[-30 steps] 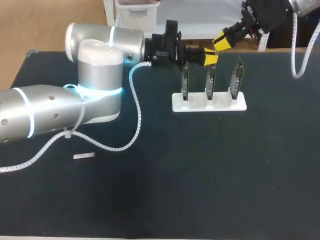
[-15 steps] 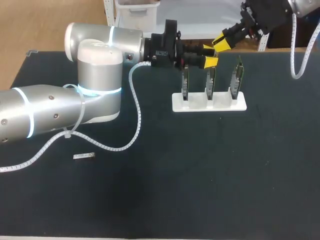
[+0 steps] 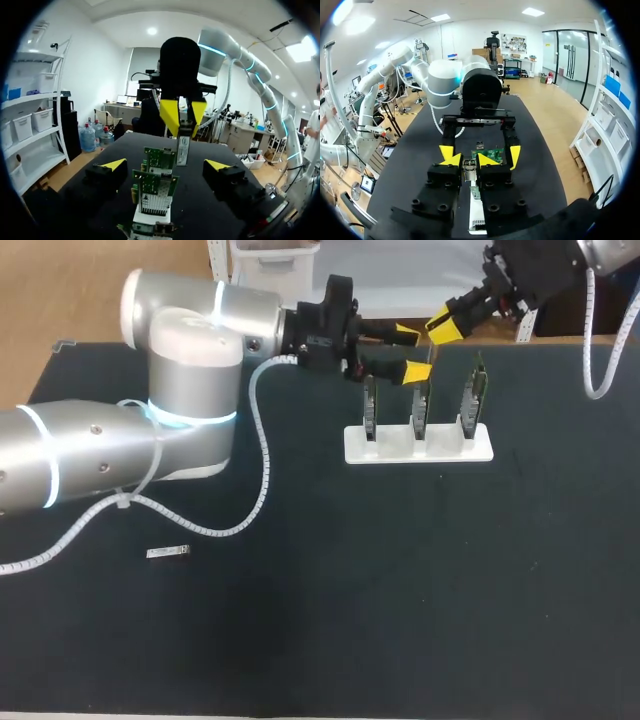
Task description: Pick up the optical module with the left hand, and insert it into the network port with the right hand.
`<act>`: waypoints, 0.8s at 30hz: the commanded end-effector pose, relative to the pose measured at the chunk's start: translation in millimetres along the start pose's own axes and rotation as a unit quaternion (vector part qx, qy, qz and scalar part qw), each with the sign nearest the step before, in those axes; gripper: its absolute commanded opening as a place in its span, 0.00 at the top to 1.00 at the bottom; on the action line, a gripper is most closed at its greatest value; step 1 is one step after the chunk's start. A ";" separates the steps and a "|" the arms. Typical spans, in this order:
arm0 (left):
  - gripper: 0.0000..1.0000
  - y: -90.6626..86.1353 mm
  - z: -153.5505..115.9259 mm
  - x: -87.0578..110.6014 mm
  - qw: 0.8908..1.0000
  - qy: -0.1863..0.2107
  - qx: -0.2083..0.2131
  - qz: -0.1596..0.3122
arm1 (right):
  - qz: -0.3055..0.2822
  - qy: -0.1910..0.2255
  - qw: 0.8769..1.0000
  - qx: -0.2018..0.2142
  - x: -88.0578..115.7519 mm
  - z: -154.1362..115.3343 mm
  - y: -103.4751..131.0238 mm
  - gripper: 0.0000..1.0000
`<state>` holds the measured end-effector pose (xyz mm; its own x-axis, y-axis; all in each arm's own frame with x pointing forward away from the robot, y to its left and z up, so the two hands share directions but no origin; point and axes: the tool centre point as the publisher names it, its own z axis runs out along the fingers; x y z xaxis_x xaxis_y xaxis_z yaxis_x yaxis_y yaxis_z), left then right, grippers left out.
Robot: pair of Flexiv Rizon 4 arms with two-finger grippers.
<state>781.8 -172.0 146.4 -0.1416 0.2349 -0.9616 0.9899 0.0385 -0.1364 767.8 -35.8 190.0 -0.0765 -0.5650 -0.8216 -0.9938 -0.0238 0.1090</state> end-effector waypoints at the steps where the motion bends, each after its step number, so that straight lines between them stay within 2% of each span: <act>1: 0.00 -4.8 -6.3 -2.9 0.999 0.032 -0.007 0.008 | -0.002 -0.001 1.000 0.002 0.5 -0.3 1.8 1.00; 7: 0.00 -1.6 -7.3 4.5 0.996 0.086 -0.015 0.030 | -0.003 -0.002 1.000 0.002 0.7 -0.8 0.5 1.00; 14: 0.00 -0.3 -6.5 13.9 0.991 0.131 -0.016 0.035 | -0.002 -0.004 1.000 0.005 2.2 -2.0 -0.7 1.00; 24: 0.00 0.8 -2.7 22.8 0.986 0.166 -0.009 0.024 | -0.001 -0.005 1.000 0.003 3.8 -2.0 -3.0 1.00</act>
<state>772.2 -160.5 123.7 -0.0904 0.5042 -0.8589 0.9959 0.0407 -0.0809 770.4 -39.1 188.0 -0.0771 -0.5578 -0.8264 -0.9944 -0.0176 0.1047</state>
